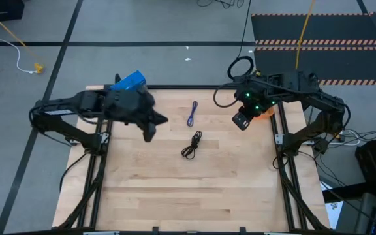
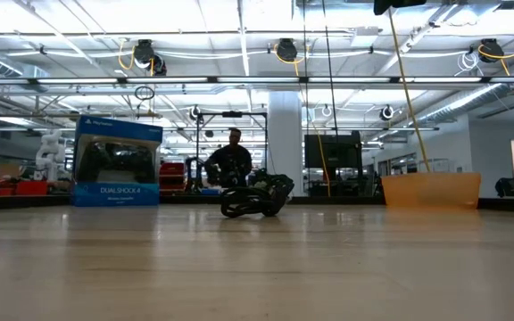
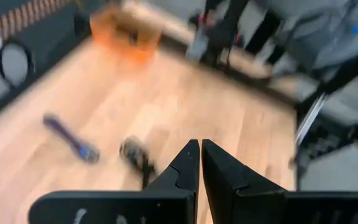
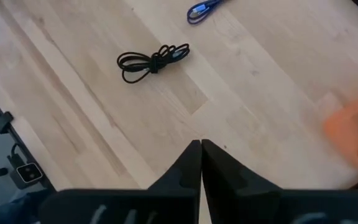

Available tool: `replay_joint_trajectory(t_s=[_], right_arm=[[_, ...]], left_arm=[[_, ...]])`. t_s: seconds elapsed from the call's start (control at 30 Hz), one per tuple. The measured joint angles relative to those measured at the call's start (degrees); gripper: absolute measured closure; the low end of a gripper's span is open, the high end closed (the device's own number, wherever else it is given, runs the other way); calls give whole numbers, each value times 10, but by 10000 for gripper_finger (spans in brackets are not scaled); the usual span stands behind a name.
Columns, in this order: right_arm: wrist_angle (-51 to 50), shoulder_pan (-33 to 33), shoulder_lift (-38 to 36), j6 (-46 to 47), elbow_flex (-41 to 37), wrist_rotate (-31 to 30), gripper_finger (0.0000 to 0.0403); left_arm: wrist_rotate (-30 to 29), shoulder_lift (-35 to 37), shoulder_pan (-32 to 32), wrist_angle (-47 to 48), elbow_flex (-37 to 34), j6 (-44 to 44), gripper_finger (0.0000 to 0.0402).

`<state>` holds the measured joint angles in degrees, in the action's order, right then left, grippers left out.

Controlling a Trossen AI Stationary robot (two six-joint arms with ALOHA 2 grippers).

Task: Pick and place USB-C Cables
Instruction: Put the black charger cable into the orange bin

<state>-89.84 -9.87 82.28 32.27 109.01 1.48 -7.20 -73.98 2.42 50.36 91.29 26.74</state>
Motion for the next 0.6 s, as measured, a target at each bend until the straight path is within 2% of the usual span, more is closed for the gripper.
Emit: replay_joint_trajectory(t_s=[0.23,0.6], right_arm=[[0,0,0,-5,0,-1,399],[0,0,0,-6,0,-2,399]], left_arm=[[35,-72,0,61,-1,-37,380],[38,-145,4,150,-1,-102,380]])
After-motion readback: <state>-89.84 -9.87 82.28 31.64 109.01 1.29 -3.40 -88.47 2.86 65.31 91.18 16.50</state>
